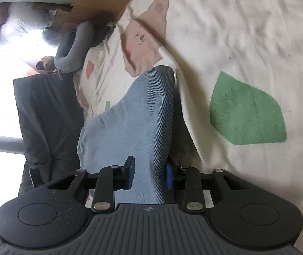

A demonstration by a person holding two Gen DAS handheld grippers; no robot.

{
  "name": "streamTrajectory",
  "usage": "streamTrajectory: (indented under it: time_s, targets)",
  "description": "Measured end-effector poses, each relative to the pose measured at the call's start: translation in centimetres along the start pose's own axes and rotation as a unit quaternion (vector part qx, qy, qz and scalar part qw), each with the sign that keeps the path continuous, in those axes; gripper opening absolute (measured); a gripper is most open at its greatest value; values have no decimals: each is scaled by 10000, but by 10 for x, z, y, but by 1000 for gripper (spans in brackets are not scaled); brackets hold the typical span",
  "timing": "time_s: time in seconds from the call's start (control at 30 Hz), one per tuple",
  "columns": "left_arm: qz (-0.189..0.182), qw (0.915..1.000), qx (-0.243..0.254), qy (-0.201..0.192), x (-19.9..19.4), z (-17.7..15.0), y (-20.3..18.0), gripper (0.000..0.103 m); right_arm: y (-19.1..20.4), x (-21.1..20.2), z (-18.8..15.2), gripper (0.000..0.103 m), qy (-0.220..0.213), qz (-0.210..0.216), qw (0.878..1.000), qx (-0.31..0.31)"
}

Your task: Fold clothes

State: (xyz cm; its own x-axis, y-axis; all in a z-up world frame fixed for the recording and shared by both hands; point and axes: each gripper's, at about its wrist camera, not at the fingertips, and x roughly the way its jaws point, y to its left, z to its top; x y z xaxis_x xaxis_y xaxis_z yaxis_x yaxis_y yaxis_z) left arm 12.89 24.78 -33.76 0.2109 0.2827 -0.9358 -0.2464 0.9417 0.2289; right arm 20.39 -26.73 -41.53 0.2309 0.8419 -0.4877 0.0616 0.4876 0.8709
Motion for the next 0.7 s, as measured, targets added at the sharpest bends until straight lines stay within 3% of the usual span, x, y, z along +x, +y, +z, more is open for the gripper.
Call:
streamTrajectory:
  time_s: [0.33,0.57,0.7]
  targets:
    - [5,10000,29,-82,4,-1,-4,50,5,21,-2,33,121,-261,9995,-86]
    - [-79,9999,-48,-119,5,0,-1,51,-3,11,-3,33,83,307,9990,323]
    - [-88,9999,-16,-142,6,-1,-2,51,-1,20,-4,30,111,10,9996,251]
